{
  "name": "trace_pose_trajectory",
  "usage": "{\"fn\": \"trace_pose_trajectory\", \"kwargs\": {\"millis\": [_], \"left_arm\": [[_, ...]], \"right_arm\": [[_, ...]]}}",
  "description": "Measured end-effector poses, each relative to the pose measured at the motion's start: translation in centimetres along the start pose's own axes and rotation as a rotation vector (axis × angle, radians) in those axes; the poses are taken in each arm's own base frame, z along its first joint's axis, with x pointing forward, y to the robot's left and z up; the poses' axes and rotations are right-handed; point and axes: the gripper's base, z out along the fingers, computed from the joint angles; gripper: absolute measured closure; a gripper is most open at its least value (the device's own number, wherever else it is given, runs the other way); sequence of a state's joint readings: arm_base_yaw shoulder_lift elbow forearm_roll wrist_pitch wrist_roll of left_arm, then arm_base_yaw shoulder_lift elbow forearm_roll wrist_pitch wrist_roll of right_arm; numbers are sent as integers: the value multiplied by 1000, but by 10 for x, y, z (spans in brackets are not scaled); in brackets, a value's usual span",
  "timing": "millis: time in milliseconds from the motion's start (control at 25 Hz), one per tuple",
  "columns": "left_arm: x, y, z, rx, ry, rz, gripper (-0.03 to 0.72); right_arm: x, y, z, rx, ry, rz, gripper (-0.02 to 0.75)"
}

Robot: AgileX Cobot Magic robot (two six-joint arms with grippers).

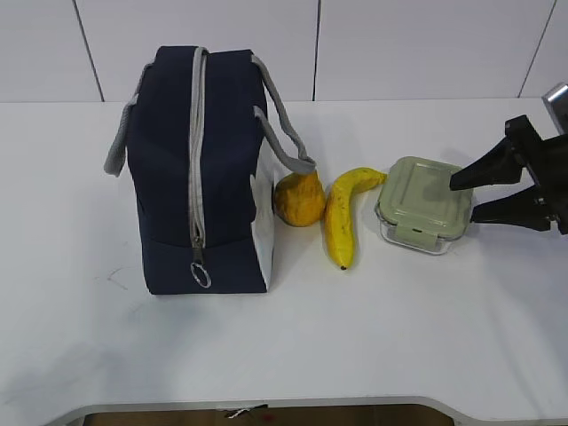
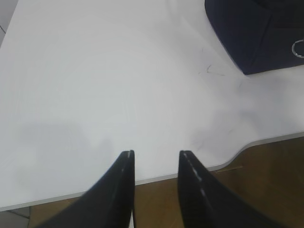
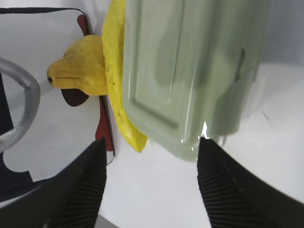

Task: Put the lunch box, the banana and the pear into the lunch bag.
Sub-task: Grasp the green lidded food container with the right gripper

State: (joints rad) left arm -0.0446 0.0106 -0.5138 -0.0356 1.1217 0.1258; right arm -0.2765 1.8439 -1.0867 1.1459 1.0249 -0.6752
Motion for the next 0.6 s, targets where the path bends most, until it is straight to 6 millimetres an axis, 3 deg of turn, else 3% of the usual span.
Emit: {"fn": "trace_pose_trajectory", "kwargs": {"millis": [240, 600], "left_arm": [[0, 0, 0, 0, 0, 0, 449], [0, 0, 0, 0, 0, -21, 448]], "right_arm": [[-11, -11, 12, -21, -11, -15, 244], [-26, 0, 0, 33, 44, -113, 245]]}}
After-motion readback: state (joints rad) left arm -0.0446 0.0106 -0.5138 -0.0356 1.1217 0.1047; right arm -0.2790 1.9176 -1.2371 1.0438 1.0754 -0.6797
